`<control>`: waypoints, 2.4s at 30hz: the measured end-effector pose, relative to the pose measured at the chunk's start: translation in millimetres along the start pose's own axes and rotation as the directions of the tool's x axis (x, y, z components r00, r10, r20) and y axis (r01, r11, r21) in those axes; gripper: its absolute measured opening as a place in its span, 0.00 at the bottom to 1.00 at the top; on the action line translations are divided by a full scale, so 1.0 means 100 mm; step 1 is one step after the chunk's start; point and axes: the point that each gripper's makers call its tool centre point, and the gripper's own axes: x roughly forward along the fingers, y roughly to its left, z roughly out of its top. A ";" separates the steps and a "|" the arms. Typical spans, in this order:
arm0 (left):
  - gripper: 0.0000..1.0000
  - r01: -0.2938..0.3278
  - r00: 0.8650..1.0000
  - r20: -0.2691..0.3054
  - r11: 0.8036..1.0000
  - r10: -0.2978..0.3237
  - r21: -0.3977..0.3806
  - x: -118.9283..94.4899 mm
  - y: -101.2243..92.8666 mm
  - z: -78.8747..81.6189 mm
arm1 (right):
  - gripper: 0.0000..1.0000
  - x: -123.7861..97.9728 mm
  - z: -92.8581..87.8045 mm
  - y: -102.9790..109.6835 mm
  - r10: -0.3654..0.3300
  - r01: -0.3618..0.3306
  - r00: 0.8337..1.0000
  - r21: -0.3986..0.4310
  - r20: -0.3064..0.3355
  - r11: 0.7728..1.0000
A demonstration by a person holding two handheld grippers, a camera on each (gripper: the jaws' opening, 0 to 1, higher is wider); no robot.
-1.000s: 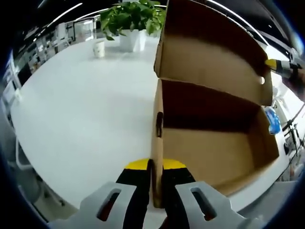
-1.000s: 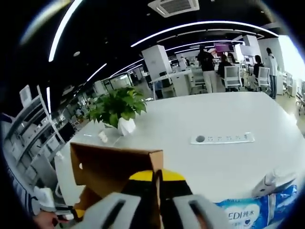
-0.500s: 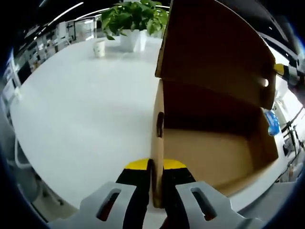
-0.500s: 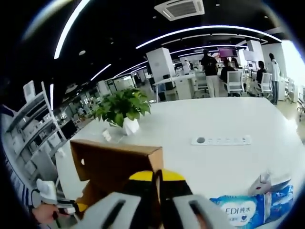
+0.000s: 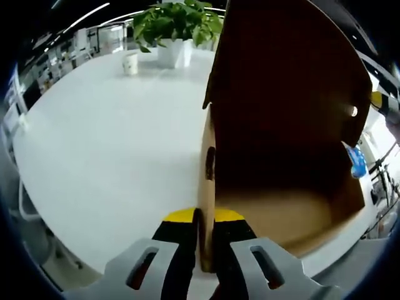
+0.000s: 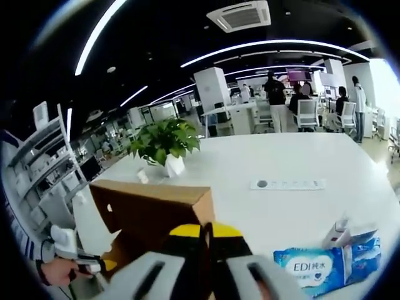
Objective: Operate the shoe box by opening the lid, removing the specified soft item, and placing it in the target area until the item is outside and the box remains undamaged.
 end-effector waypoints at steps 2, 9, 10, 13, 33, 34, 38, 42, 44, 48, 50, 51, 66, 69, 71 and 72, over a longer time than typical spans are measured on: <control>0.05 0.001 1.000 0.001 1.000 -0.001 -0.001 0.00 0.00 0.00 | 0.00 -0.03 -0.02 0.01 0.000 0.000 1.000 0.001 0.003 1.000; 0.06 0.018 1.000 0.017 1.000 -0.018 -0.019 0.01 0.00 0.00 | 0.00 -0.11 -0.08 0.04 -0.023 0.025 0.999 -0.045 0.030 0.999; 0.06 0.019 1.000 0.017 1.000 -0.019 -0.018 0.01 0.00 0.00 | 0.00 -0.13 -0.08 0.05 -0.026 0.028 0.999 -0.046 0.035 0.999; 0.06 0.021 1.000 0.016 1.000 -0.021 -0.019 0.00 0.00 0.00 | 0.00 -0.13 -0.11 0.03 -0.029 0.031 0.999 -0.054 0.043 0.998; 0.06 0.030 0.999 0.018 0.999 -0.030 -0.020 0.01 0.00 0.01 | 0.00 -0.33 -0.31 0.10 -0.031 0.035 0.997 -0.076 0.065 0.997; 0.06 0.032 0.999 0.019 0.999 -0.032 -0.024 0.01 0.00 0.01 | 0.00 -0.34 -0.32 0.10 -0.031 0.036 0.997 -0.079 0.068 0.996; 0.06 0.036 0.999 0.025 0.999 -0.035 -0.023 0.00 0.00 0.00 | 0.00 -0.37 -0.37 0.11 -0.031 0.038 0.997 -0.084 0.077 0.996; 0.06 0.036 0.999 0.023 0.999 -0.035 -0.025 0.00 0.00 0.00 | 0.00 -0.40 -0.42 0.12 -0.026 0.033 0.996 -0.087 0.081 0.996; 0.07 0.039 0.999 0.022 0.999 -0.038 -0.028 0.00 -0.01 0.00 | 0.00 -0.42 -0.44 0.13 -0.025 0.031 0.996 -0.078 0.083 0.996; 0.07 0.048 0.999 0.028 0.998 -0.047 -0.035 -0.01 -0.01 0.00 | 0.00 -0.46 -0.51 0.15 -0.026 0.033 0.996 -0.083 0.084 0.996; 0.07 0.054 0.998 0.031 0.998 -0.053 -0.041 0.00 -0.01 0.00 | 0.00 -0.48 -0.54 0.16 -0.027 0.034 0.996 -0.086 0.081 0.996; 0.07 0.057 0.998 0.032 0.997 -0.056 -0.042 0.00 0.00 0.00 | 0.00 -0.49 -0.56 0.16 -0.026 0.033 0.997 -0.088 0.079 0.996; 0.11 0.133 0.990 0.051 0.988 -0.130 -0.073 -0.07 -0.07 -0.01 | 0.00 -0.55 -0.66 0.19 -0.030 0.039 0.996 -0.104 0.085 0.994; 0.12 0.158 0.986 0.059 0.984 -0.153 -0.081 -0.09 -0.10 -0.02 | 0.00 -0.56 -0.70 0.19 -0.032 0.041 0.996 -0.110 0.084 0.993; 0.13 0.175 0.984 0.060 0.981 -0.170 -0.087 -0.09 -0.11 -0.02 | 0.00 -0.57 -0.72 0.18 -0.032 0.041 0.996 -0.107 0.084 0.993; 0.14 0.180 0.983 0.060 0.980 -0.175 -0.089 -0.09 -0.11 -0.02 | 0.00 -0.58 -0.73 0.18 -0.032 0.041 0.996 -0.105 0.083 0.994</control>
